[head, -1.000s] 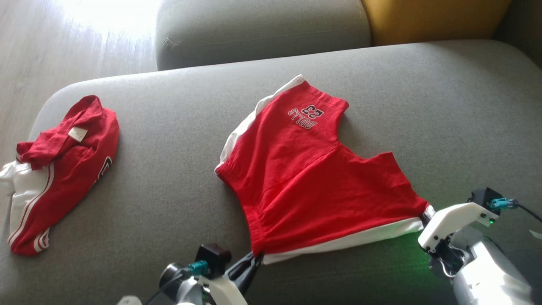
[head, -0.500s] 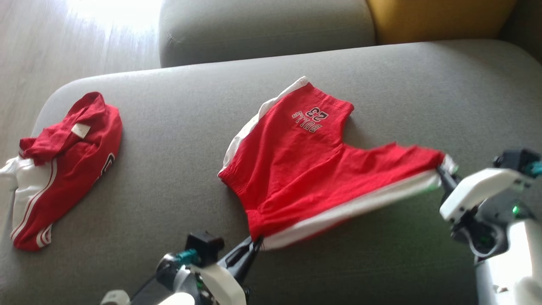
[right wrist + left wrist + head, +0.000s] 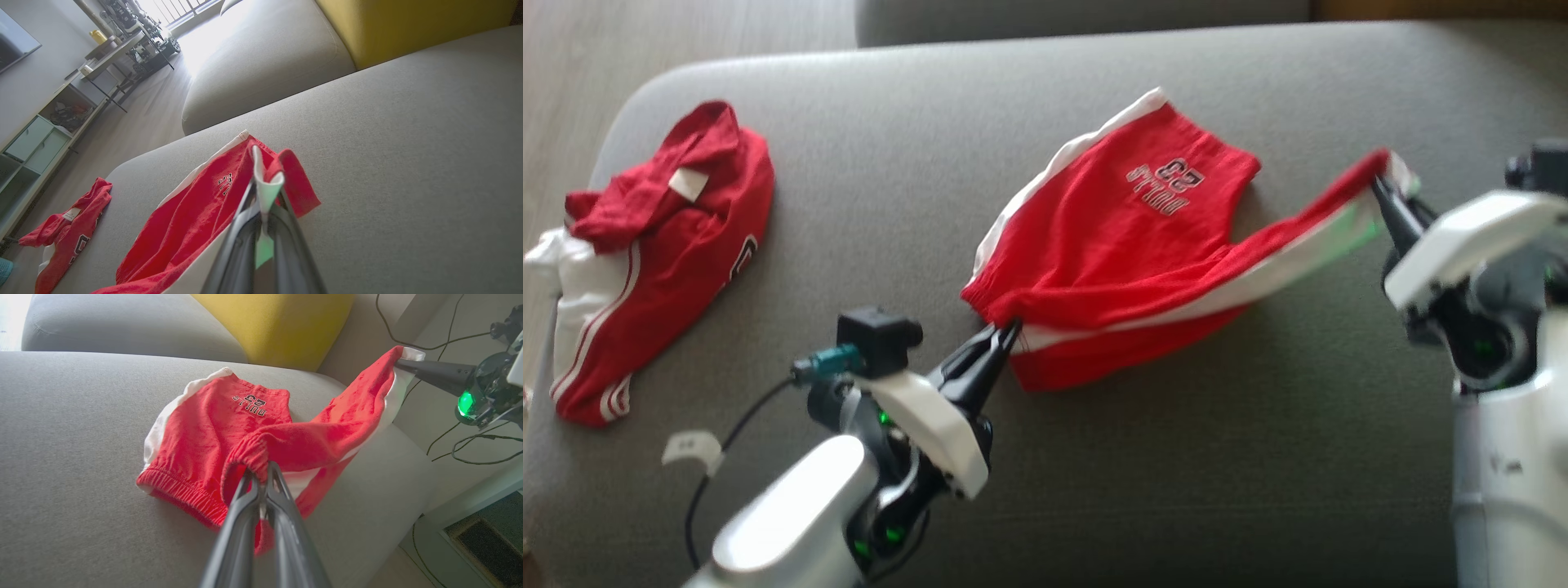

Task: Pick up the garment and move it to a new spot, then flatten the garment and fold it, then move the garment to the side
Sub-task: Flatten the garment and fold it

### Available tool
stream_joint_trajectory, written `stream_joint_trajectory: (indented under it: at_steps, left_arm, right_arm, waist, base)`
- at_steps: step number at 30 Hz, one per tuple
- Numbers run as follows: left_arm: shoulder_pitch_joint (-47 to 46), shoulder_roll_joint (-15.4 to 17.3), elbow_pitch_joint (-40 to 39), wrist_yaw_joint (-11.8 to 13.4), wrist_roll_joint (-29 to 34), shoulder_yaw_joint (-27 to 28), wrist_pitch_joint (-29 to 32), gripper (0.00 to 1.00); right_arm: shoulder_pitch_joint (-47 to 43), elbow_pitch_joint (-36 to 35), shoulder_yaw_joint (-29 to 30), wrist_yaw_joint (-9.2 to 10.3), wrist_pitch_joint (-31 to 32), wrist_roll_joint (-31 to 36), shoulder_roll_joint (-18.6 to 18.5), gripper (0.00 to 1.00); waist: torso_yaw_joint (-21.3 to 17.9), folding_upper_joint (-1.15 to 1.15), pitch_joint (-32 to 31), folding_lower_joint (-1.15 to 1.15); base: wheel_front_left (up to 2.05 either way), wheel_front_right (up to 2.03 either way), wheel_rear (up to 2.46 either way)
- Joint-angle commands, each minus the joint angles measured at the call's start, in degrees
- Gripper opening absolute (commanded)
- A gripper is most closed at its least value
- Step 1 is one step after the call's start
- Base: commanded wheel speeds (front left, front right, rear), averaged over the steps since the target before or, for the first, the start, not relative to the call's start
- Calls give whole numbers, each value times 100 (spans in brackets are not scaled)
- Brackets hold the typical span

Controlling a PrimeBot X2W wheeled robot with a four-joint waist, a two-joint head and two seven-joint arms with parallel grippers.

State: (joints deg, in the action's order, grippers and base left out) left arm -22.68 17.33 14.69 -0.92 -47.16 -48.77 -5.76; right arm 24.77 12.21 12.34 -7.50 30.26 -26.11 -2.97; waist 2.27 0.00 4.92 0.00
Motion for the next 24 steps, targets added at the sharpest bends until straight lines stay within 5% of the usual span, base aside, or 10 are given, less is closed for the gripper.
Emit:
stream_joint_trajectory:
  at_steps: [1,24]
  left_arm:
    - [-405,138,-201,-35,-31,311,27,0]
    - [-1407,-424,731,-463,-551,485,163,0]
  right_arm:
    - [502,-86,-196,1,-59,31,8,0]
    - [3680,3965,133,1,-1329,1446,9,0]
  waist:
    - [130,0,248,0]
    - [868,0,1334,0]
  base:
    - [0,0,0]
    - [0,0,0]
